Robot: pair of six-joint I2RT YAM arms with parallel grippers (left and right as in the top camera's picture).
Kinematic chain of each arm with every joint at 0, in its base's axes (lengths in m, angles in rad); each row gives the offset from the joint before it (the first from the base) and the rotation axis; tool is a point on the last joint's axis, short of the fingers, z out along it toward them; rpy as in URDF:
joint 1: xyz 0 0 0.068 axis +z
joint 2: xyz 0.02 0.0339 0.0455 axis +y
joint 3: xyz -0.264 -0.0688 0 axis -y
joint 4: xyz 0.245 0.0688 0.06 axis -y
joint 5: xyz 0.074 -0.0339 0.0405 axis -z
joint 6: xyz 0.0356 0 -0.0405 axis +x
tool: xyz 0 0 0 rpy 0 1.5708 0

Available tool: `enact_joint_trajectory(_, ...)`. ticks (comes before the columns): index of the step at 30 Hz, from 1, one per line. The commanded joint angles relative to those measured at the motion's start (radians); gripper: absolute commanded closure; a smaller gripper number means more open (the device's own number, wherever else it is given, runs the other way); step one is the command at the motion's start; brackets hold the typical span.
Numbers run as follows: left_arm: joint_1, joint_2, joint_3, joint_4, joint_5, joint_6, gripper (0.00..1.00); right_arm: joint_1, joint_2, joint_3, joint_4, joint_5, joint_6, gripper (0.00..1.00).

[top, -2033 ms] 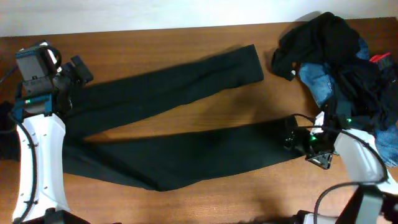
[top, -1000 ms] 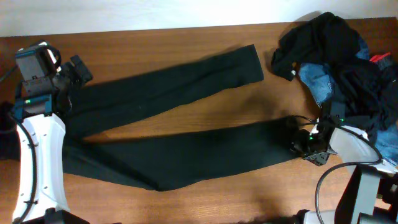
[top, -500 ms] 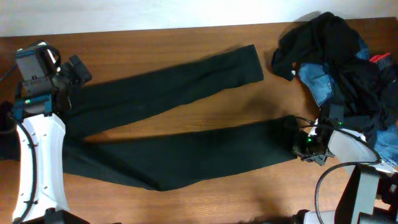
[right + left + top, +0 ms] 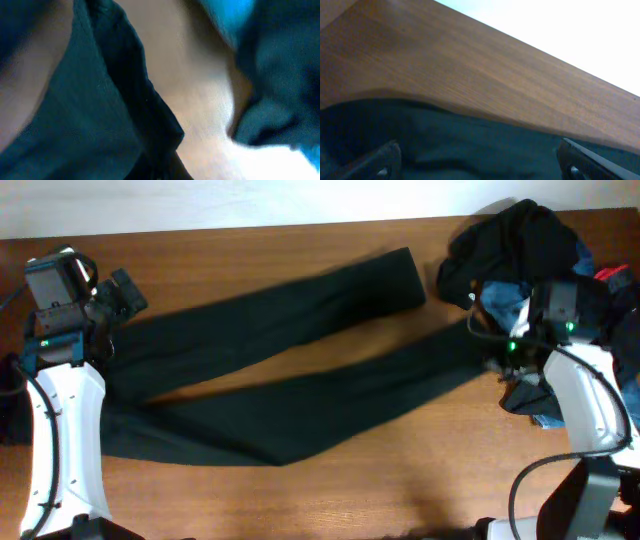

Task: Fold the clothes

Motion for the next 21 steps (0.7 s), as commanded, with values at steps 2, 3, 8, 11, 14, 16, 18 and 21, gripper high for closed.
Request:
enact_joint_trajectory(2,-0.001,0.010,0.010,0.007,-0.011,0.019,0.01,0.050,0.010,0.148,0.043,0.058,-0.013,0.96)
enact_joint_trajectory(3,-0.001,0.010,0.010,0.007,-0.011,0.019,0.01,0.055,0.018,0.162,0.051,0.058,-0.012,0.96)
enact_joint_trajectory(8,-0.001,0.010,0.010,0.007,-0.012,0.019,0.01,0.076,0.097,0.226,0.063,0.057,-0.009,0.96)
enact_joint_trajectory(11,-0.001,0.009,0.010,0.017,-0.018,0.019,0.01,0.090,0.172,0.294,0.046,0.057,-0.009,0.96)
enact_joint_trajectory(14,-0.001,0.009,0.010,0.020,-0.047,0.020,0.01,0.101,0.226,0.404,-0.028,0.058,-0.014,0.96)
enact_joint_trajectory(16,-0.001,0.009,0.010,0.018,-0.061,0.020,0.01,0.108,0.241,0.481,-0.077,0.066,-0.021,0.96)
enact_joint_trajectory(18,-0.001,0.009,0.010,0.018,-0.064,0.019,0.01,0.113,0.258,0.605,-0.144,0.069,-0.040,0.96)
enact_joint_trajectory(21,-0.001,0.009,0.010,0.018,-0.064,0.019,0.01,0.113,0.289,0.728,-0.202,0.074,-0.060,0.96)
